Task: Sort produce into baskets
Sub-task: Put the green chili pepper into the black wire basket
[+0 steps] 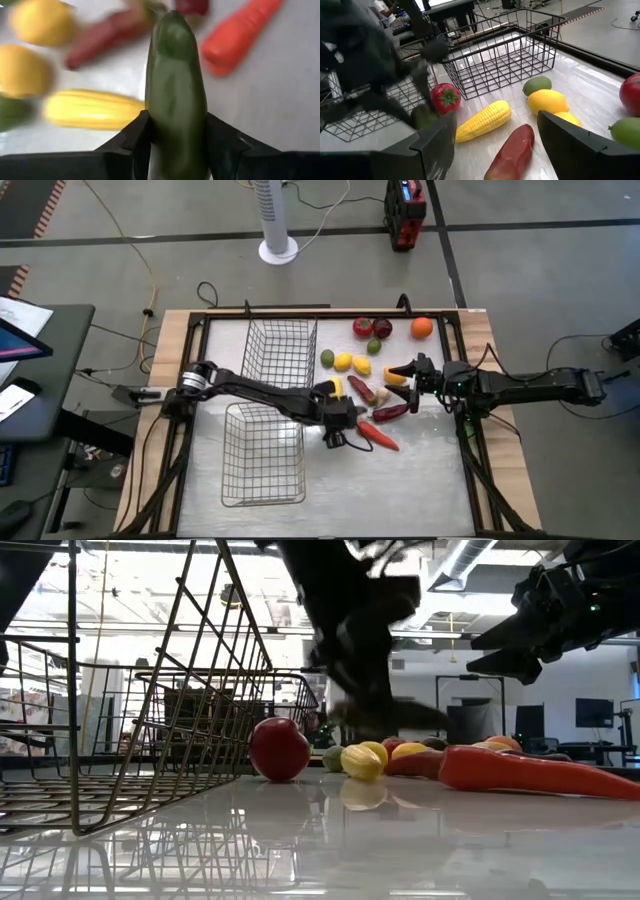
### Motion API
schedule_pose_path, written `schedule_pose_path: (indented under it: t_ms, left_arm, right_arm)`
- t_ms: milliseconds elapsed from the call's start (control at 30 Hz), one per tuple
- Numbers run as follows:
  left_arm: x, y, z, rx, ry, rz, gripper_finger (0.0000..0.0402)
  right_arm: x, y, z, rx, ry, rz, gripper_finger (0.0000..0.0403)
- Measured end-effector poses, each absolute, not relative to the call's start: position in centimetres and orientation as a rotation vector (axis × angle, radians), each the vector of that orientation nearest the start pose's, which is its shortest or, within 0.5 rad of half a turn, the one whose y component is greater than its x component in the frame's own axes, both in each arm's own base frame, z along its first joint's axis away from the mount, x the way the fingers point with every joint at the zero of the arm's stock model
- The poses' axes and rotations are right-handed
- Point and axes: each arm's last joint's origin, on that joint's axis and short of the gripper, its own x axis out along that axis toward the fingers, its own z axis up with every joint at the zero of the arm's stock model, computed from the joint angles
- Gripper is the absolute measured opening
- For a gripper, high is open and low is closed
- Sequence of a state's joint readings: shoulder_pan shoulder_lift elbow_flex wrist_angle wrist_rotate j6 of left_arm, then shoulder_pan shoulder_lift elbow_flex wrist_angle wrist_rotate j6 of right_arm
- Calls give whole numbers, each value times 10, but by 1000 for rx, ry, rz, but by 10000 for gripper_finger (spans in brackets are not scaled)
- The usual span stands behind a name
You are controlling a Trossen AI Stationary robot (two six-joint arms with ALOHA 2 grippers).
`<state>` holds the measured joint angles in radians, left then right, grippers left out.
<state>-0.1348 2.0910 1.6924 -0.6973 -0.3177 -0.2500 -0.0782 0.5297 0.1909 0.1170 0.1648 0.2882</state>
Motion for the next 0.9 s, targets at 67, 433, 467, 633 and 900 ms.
schedule_pose_path:
  t_ms: [67,433,467,633,900]
  left_arm:
    - [435,-44,225,52,1011,340,139]
    - [379,-1,290,160,881,633,141]
    - [371,3,288,153,881,655,141]
    - [327,27,265,76,864,757,141]
    - [277,60,256,-137,824,759,169]
  right_arm:
    - [136,-16,191,276,185,-273,304]
    - [136,-16,190,276,199,-277,304]
    - [136,-16,189,276,201,-278,304]
    - [136,-16,190,275,196,-285,304]
    - [136,-16,190,274,189,-295,304]
